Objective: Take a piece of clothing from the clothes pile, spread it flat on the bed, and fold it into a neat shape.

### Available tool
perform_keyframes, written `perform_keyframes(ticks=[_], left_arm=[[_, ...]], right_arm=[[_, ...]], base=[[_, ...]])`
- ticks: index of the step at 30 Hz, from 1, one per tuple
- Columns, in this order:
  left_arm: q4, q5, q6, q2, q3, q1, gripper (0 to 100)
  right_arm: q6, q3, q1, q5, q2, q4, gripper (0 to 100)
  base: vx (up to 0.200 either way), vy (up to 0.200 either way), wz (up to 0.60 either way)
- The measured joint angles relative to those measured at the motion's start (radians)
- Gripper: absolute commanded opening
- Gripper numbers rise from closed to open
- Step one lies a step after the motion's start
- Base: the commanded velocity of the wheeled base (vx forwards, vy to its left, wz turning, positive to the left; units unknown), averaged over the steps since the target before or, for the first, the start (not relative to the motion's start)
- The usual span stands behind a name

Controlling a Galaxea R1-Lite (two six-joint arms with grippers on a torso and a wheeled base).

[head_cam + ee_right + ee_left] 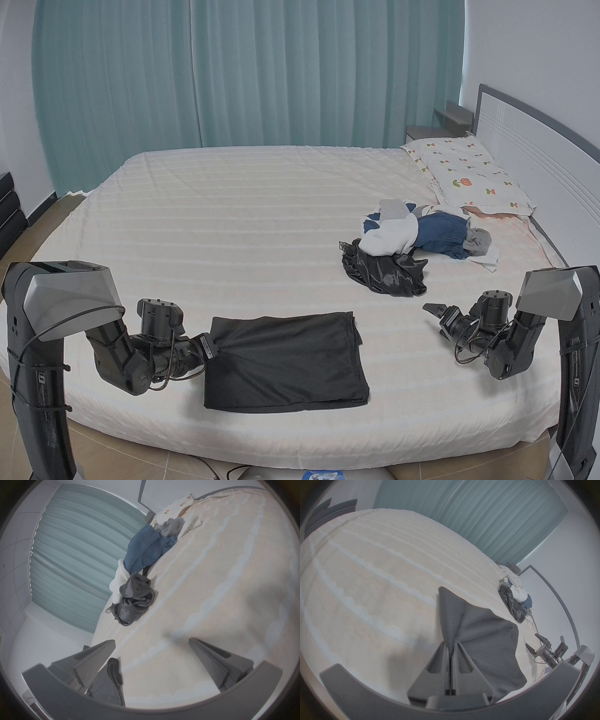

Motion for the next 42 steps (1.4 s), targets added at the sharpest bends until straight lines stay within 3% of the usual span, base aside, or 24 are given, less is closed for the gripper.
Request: perform_keyframes(ticks=[42], left_arm=[[0.001, 0.000, 0.000, 0.000, 0.029, 0.032, 0]], right_arm=[[0.000, 0.000, -0.001, 0.000, 0.001, -0.002, 100]], base=[[0.000, 0.190, 0.00]])
